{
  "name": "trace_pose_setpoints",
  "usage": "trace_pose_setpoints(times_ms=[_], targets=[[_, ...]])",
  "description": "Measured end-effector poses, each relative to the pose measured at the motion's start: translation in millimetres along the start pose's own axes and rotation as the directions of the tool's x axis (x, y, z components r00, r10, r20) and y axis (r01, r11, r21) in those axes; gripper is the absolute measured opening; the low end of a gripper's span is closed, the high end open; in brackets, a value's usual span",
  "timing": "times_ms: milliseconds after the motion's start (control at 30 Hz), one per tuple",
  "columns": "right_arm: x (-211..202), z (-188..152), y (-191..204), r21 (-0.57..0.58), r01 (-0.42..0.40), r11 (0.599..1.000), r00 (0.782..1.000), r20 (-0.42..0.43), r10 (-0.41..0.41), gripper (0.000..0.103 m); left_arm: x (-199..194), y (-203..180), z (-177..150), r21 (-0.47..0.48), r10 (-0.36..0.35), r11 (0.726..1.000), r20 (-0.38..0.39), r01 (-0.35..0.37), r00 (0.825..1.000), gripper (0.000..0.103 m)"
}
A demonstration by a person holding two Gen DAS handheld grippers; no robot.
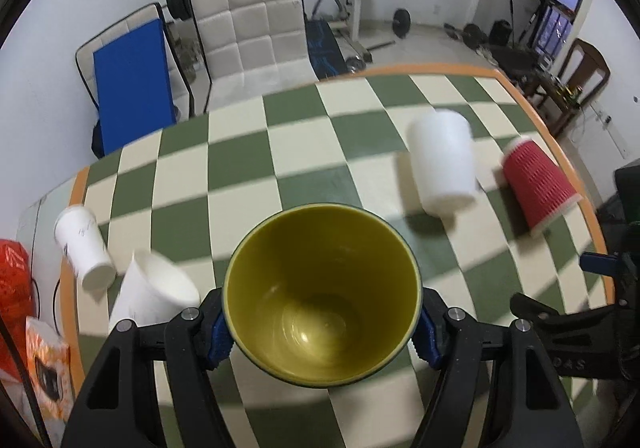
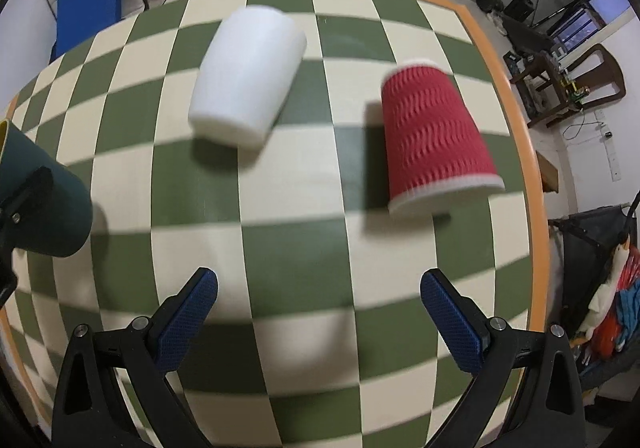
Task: Flip cup upside down
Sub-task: 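Lift the teal mug with the right tool and tilt it over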
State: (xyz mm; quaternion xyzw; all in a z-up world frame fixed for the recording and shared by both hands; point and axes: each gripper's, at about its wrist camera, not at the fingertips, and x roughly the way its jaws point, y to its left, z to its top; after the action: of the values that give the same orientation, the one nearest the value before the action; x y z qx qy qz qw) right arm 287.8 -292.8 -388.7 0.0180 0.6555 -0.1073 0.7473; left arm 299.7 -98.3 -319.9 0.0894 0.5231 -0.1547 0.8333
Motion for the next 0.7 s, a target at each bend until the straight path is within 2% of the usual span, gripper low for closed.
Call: trace_pose_setpoints(times_ms=[167, 233, 400, 500, 600, 700], targets=[[-11.5, -38.0, -17.5, 0.002, -0.021, 1.0, 1.0, -0.009, 0.021, 0.103, -28.7, -17.7, -24.6, 0.004, -0.017, 1.0, -0.046, 0.017, 0.999, 0.068], [-16.9, -52.9, -25.9, 0.005, -0.024, 1.0, 1.0, -0.006, 0.024, 0.103, -38.9, -26.4, -37.2, -0.009, -0.045, 0.999, -0.083, 0.044, 0.996, 0.068], [-26.1, -82.4, -47.9, 0.014, -0.029, 0.999, 1.0, 0.007, 0.029, 0.103, -54.0, -45.4, -67.3, -0.069, -0.111, 0.993, -0.181, 0.1, 0.977, 0.068], [-26.9, -102.1, -64.2, 0.024, -0.037, 0.999, 0.999, -0.003, 0.037, 0.103, -62.3, -59.0, -89.2, -0.105, -0.147, 0.987, -0.237, 0.125, 0.96, 0.068], [-26.4, -124.5, -76.5, 0.014, -0.036, 0.999, 0.999, -0.025, 0.036, 0.103, -65.2, -74.4, -113.5, -0.14, -0.194, 0.978, -0.318, 0.157, 0.928, 0.068], [-22.9, -140.9, -82.5, -0.006, -0.032, 0.999, 0.998, -0.052, 0.032, 0.103, -62.5, -88.1, -138.5, -0.192, -0.262, 0.961, -0.409, 0.198, 0.874, 0.068]])
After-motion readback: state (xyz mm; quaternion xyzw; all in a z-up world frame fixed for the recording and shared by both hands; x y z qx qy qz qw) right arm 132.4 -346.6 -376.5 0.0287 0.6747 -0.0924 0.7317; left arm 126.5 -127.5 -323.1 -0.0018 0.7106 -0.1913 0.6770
